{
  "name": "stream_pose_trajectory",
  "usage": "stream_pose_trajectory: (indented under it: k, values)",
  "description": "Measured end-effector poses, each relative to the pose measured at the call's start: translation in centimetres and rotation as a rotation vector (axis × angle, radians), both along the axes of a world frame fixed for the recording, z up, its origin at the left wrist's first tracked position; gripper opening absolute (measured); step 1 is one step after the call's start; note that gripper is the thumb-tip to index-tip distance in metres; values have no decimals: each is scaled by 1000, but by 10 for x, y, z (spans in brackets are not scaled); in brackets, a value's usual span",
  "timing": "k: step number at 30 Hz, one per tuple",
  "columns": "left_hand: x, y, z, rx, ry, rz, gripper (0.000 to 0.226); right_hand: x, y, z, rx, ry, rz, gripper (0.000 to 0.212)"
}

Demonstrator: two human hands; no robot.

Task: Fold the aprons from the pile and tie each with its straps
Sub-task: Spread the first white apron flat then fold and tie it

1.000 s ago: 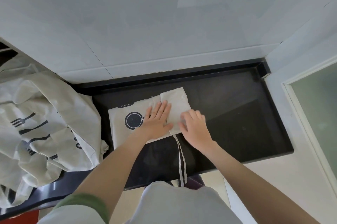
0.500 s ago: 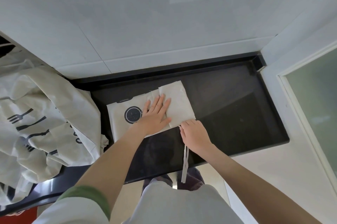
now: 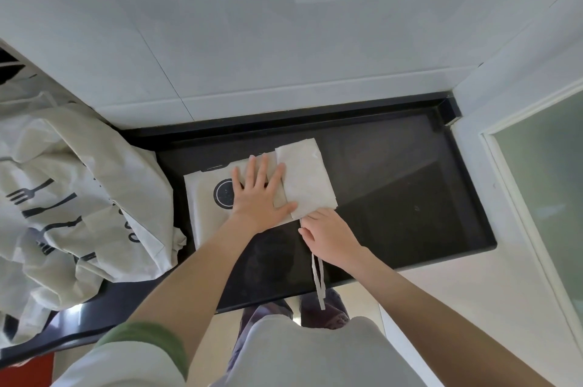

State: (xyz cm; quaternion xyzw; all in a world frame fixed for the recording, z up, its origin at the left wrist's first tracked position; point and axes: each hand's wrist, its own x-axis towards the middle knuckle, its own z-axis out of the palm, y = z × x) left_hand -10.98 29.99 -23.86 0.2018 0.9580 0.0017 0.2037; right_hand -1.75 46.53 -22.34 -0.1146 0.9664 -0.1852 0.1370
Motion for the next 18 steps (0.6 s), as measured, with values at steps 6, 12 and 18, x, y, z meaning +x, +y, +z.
stream_pose_trajectory:
  k: [6,12,18]
  values:
    - [-8,-5,0,-22,4,49,99,-11,-5,3,43,-64,124,28]
    - [-14,-7,-3,-13,-95,32,103,-11,-13,2,24,-79,224,24]
    - [-16,-8,-3,-2,-127,28,105,-11,6,8,72,-78,112,20]
